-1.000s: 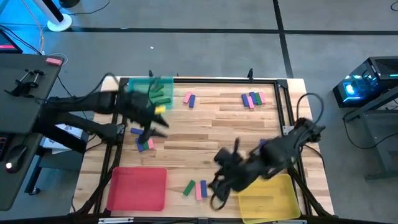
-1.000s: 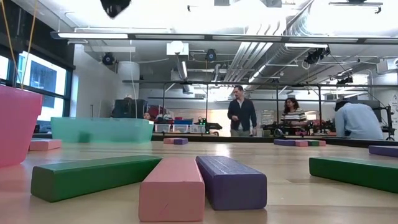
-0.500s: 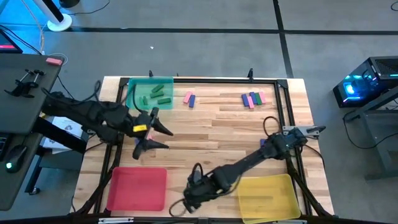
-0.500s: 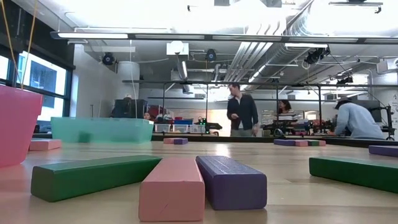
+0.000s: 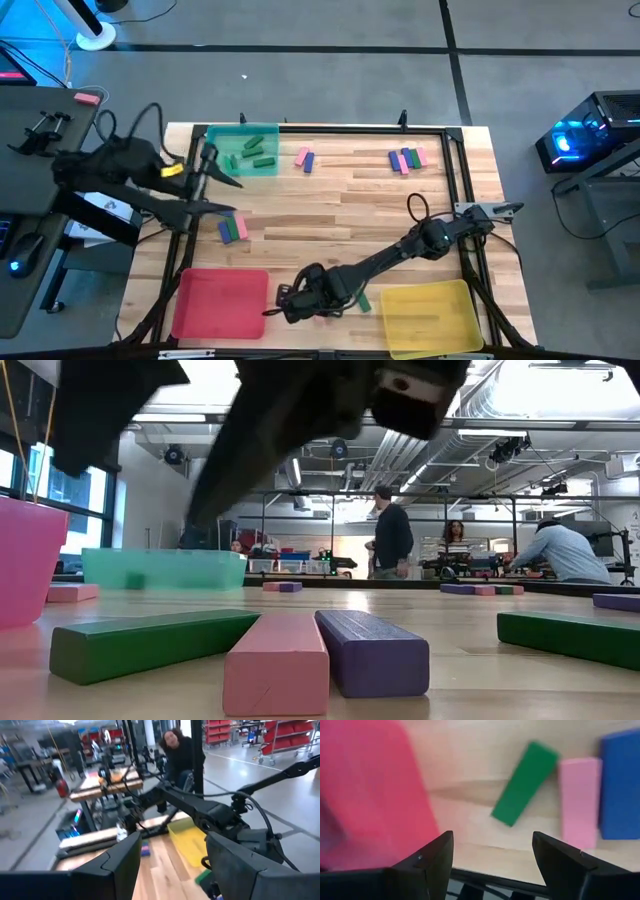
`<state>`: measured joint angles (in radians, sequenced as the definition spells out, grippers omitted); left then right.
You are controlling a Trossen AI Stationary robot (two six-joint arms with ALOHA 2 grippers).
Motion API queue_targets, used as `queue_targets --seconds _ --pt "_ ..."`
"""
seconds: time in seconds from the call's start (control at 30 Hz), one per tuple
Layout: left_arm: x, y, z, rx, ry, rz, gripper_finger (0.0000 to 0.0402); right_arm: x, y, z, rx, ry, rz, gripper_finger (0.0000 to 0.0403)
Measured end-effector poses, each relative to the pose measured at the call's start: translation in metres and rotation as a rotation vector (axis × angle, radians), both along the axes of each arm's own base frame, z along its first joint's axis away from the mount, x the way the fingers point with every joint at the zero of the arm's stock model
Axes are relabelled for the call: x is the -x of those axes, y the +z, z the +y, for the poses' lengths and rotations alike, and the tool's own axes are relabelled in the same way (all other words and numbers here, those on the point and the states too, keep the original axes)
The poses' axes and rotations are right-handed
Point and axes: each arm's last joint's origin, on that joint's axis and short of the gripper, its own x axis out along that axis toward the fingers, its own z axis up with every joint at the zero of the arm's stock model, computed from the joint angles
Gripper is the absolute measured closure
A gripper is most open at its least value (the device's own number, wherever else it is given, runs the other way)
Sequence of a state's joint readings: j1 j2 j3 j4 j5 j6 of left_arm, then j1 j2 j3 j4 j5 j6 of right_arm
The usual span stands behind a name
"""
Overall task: Sort blocks
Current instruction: Put the green block into the blue bin
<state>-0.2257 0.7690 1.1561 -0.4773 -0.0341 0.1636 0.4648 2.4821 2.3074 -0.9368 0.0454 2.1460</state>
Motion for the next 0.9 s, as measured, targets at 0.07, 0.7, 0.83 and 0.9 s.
queue_targets --seconds 0.07,0.7,0.83,0.9 --pt "0.007 0.003 0.003 -0.012 0.008 -0.030 0.0193 0.003 -0.002 -0.001 -0.009 -0.051 0.044 0.0158" --pt "0.013 0.003 0.006 -0.026 0.021 -0.028 0.0193 -0.010 -0.037 -0.016 -0.049 -0.102 0.136 0.0158" --pt "0.013 0.003 0.006 -0.026 0.021 -0.027 0.0193 -0.010 -0.039 -0.017 -0.048 -0.105 0.152 0.0158" --pt "0.013 0.002 0.006 -0.026 0.021 -0.027 0.0193 -0.011 -0.040 -0.017 -0.051 -0.105 0.146 0.0158"
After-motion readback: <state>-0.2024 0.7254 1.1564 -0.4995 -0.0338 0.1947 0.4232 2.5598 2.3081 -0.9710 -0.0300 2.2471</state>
